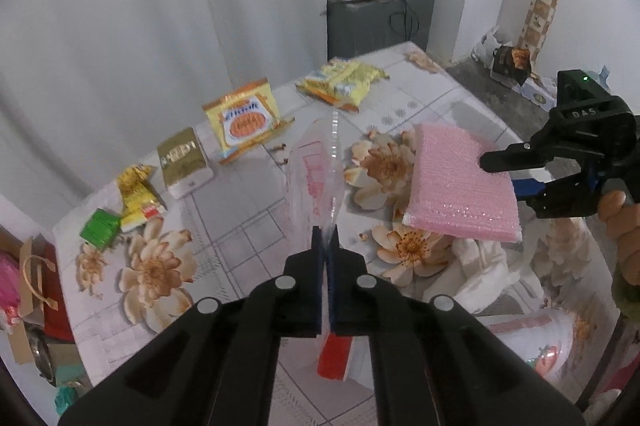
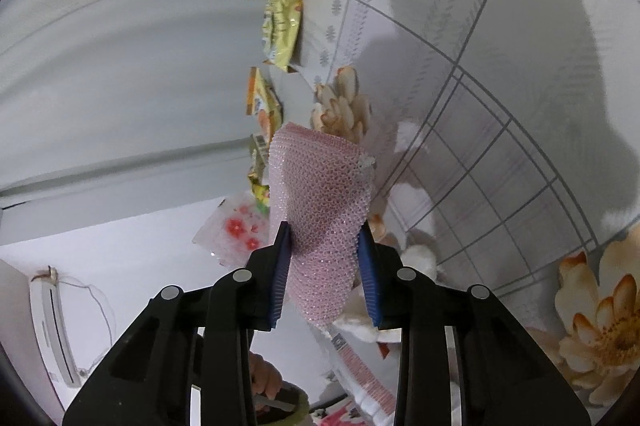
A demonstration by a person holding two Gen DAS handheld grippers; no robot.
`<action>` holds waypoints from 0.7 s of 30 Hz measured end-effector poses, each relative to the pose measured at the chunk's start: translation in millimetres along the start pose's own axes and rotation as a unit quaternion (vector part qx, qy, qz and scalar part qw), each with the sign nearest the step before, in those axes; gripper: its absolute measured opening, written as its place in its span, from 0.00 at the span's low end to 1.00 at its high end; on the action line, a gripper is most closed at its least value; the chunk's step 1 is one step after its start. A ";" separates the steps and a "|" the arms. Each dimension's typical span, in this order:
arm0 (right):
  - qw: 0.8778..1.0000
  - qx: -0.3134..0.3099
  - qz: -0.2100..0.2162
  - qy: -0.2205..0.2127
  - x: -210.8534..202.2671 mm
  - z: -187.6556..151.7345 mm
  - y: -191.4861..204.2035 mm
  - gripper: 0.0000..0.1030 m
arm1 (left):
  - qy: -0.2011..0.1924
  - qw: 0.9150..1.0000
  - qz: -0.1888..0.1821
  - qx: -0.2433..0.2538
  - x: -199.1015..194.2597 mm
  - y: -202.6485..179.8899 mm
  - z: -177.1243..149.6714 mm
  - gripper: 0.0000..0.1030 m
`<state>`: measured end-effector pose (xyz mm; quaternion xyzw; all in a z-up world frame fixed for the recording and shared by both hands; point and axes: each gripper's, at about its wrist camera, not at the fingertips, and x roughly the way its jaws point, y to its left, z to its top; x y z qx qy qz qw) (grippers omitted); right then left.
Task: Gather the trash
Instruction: 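Carry pad and plastic bag over the wastebasket and open both tools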
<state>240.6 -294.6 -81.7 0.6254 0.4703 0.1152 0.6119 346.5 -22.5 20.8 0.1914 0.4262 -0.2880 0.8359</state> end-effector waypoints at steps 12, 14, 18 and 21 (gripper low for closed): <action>0.998 -0.034 0.057 0.003 -25.4 -28.3 17.2 0.29 | -0.074 0.997 -0.024 0.020 -68.1 -26.7 0.5 0.01; 0.997 -0.042 0.069 0.002 -35.2 -37.7 18.3 0.29 | -0.083 0.996 -0.033 0.022 -79.9 -35.5 0.0 0.01; 0.995 -0.054 0.088 -0.011 -66.4 -55.7 13.3 0.29 | -0.101 0.993 -0.053 0.035 -105.1 -62.4 1.7 0.01; 0.993 -0.058 0.097 -0.028 -99.7 -70.1 3.6 0.29 | -0.114 0.990 -0.069 0.050 -120.5 -87.3 3.3 0.01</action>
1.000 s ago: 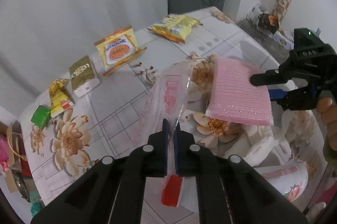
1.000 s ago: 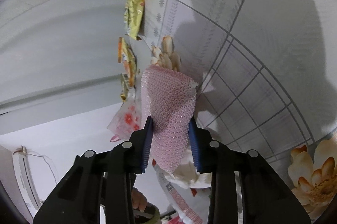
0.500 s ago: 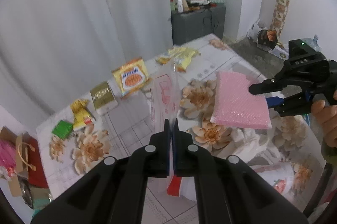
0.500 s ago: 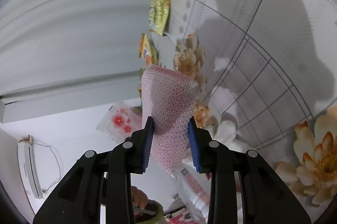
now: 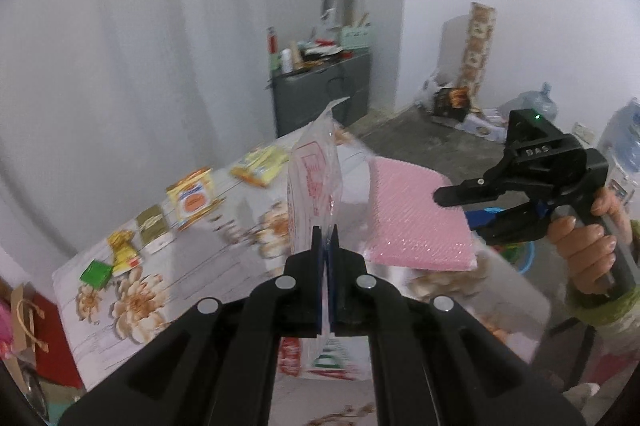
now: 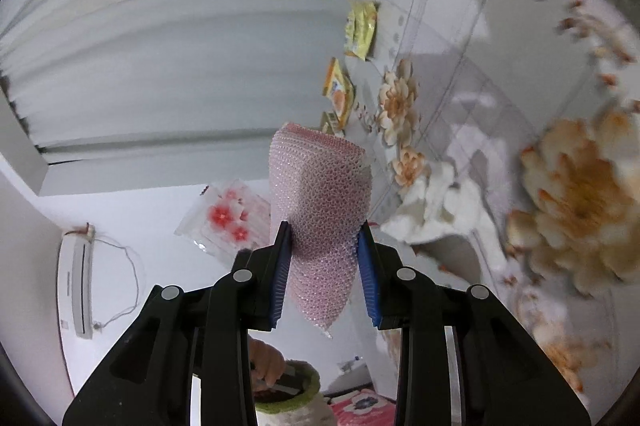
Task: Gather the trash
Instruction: 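Carry pad and plastic bag over the wastebasket and open both tools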
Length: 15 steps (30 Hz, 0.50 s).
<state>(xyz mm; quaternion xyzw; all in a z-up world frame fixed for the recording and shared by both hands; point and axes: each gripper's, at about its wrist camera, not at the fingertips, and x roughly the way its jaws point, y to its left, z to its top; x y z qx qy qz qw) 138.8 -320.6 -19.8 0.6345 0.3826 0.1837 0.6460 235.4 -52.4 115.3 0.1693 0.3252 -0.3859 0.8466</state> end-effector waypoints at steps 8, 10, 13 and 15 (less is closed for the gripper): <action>0.995 0.008 0.004 -0.095 -115.6 -34.0 -35.7 0.29 | -0.015 0.996 -0.077 0.036 0.8 -81.8 19.6 0.01; 0.992 0.021 0.006 -0.124 -144.7 -43.7 -49.9 0.29 | -0.011 0.993 -0.108 0.043 9.1 -108.1 25.2 0.01; 0.983 0.040 0.001 -0.180 -192.7 -58.7 -72.8 0.29 | -0.005 0.986 -0.155 0.057 23.5 -153.9 34.3 0.01; 0.973 0.054 -0.006 -0.224 -228.2 -68.6 -90.4 0.29 | -0.001 0.981 -0.177 0.074 32.6 -186.5 40.1 0.01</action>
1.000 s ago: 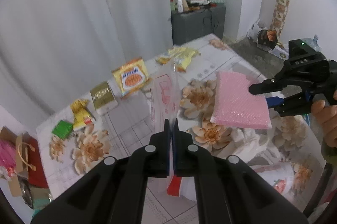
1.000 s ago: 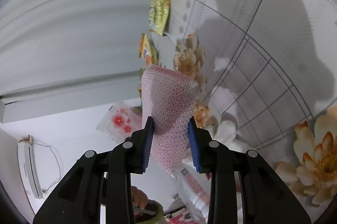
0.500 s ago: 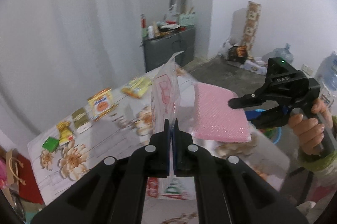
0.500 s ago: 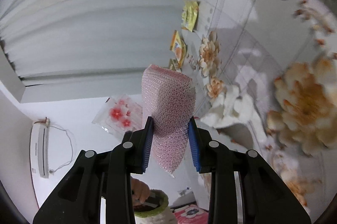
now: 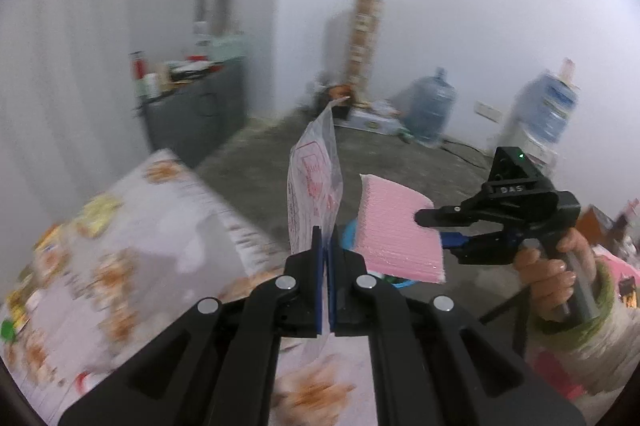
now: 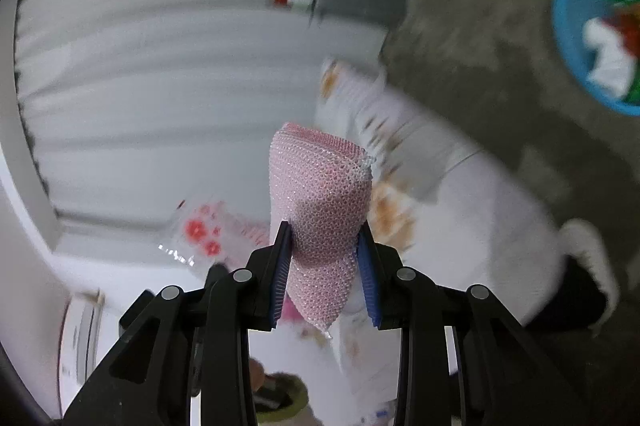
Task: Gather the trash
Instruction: 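Carry pad and plastic bag over the wastebasket and open both tools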
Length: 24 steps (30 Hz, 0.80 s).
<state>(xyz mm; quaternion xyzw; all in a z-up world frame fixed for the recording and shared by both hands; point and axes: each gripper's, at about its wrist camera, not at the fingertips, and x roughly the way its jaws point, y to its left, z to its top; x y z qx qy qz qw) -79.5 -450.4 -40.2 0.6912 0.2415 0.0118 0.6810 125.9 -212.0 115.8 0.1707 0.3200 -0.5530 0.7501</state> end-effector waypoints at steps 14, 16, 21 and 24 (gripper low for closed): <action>0.974 0.065 -0.122 -0.179 -82.7 42.1 -115.8 0.29 | 0.135 0.985 -0.098 0.049 196.6 -134.3 24.8 0.02; 0.972 0.076 -0.132 -0.179 -76.8 49.8 -129.4 0.29 | 0.165 0.980 -0.107 0.036 232.2 -142.9 21.0 0.02; 0.966 0.104 -0.160 -0.177 -73.7 76.4 -166.2 0.29 | 0.219 0.970 -0.108 0.013 302.4 -147.2 14.3 0.03; 0.961 0.112 -0.179 -0.177 -71.7 86.6 -175.2 0.30 | 0.235 0.967 -0.102 0.012 331.0 -146.9 11.6 0.03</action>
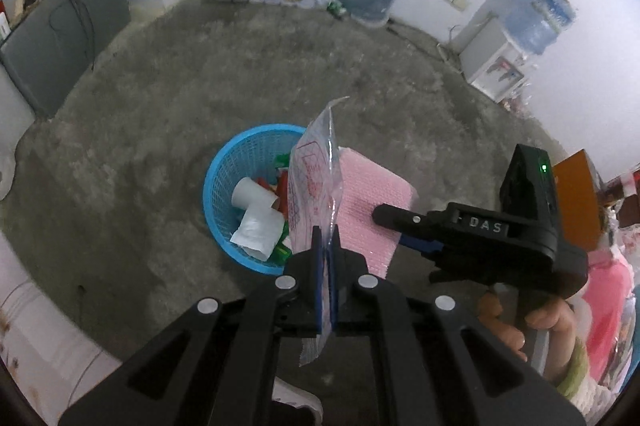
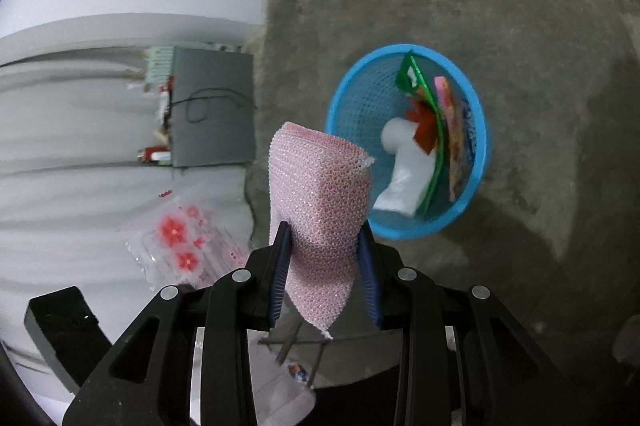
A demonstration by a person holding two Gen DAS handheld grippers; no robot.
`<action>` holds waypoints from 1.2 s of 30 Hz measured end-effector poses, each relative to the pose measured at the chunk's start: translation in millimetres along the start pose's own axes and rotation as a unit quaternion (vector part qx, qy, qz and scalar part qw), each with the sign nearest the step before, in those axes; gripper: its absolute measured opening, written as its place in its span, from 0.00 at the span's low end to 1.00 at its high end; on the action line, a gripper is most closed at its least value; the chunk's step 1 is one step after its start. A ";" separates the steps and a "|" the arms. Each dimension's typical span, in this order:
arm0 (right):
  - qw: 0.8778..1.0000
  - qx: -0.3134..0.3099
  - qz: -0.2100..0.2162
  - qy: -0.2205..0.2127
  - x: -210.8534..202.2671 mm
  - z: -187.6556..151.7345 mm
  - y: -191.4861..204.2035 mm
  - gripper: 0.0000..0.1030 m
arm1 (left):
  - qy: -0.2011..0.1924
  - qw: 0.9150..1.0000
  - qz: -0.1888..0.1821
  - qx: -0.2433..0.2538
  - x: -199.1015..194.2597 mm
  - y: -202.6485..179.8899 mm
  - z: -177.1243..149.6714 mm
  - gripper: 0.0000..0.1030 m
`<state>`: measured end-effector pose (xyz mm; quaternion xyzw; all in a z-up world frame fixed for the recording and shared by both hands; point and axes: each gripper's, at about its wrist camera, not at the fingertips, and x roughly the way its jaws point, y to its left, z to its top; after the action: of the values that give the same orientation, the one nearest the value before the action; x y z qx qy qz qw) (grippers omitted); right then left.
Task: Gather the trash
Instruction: 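Carry pad and plastic bag over the wastebasket and open both tools, then move both tools back to the table toward the white AD milk bottle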
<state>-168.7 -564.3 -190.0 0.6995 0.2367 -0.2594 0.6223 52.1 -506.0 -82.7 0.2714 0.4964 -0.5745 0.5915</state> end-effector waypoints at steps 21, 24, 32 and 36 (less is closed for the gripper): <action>0.998 0.014 -0.063 0.003 25.1 15.8 -26.8 0.57 | -0.009 0.996 0.083 -0.039 7.7 33.9 -5.7 0.67; 0.999 -0.024 -0.044 -0.016 0.8 8.3 -5.2 0.60 | -0.050 0.995 0.074 -0.050 -39.7 33.8 -19.6 0.72; 0.988 -0.155 0.019 -0.016 -35.6 -30.4 87.1 0.61 | -0.183 0.975 0.072 -0.103 -187.4 60.2 -112.5 0.82; 0.971 -0.233 0.052 0.009 -33.1 -69.6 140.0 0.62 | -0.223 0.960 0.093 -0.143 -239.3 85.9 -178.0 0.83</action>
<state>-97.2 -511.2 -57.2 0.5491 0.2596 -0.1583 0.7785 121.2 -232.6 47.0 0.0945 0.4016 -0.4858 0.7706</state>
